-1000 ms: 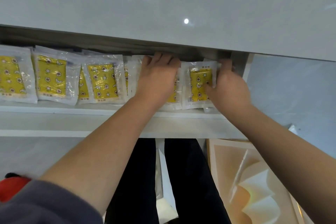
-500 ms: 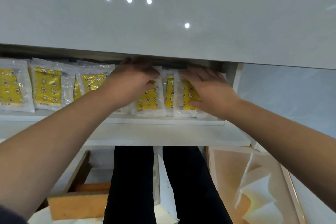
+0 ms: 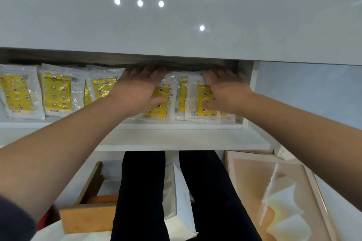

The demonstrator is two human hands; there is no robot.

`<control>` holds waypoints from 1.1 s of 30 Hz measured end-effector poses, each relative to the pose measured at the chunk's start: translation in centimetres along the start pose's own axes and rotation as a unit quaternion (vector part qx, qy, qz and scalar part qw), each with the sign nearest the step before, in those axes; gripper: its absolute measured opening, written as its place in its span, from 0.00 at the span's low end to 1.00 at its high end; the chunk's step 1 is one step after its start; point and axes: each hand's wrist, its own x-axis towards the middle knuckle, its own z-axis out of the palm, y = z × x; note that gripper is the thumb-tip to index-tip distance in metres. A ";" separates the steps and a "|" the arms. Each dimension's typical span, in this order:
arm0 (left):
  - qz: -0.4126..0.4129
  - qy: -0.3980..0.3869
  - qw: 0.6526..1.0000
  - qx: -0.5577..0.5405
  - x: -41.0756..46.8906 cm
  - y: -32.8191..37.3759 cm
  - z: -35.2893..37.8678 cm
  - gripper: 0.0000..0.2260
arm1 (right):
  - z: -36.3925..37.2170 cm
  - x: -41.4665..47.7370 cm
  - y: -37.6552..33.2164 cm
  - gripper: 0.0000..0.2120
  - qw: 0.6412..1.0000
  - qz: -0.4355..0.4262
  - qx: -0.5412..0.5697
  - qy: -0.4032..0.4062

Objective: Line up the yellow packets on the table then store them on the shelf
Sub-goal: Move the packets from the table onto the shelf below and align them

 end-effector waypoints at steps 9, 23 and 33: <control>-0.045 0.003 0.998 -0.040 -5.2 -9.3 -0.8 0.41 | -3.3 2.4 -9.7 0.39 0.991 -0.095 0.080 0.048; 0.019 -0.036 0.999 -0.015 -5.5 -14.8 -0.3 0.41 | -2.5 5.6 -17.1 0.37 0.996 -0.083 0.033 0.031; 0.012 -0.024 0.995 0.092 -9.1 -22.2 1.7 0.48 | -3.2 9.0 -25.2 0.45 0.985 -0.167 0.015 0.048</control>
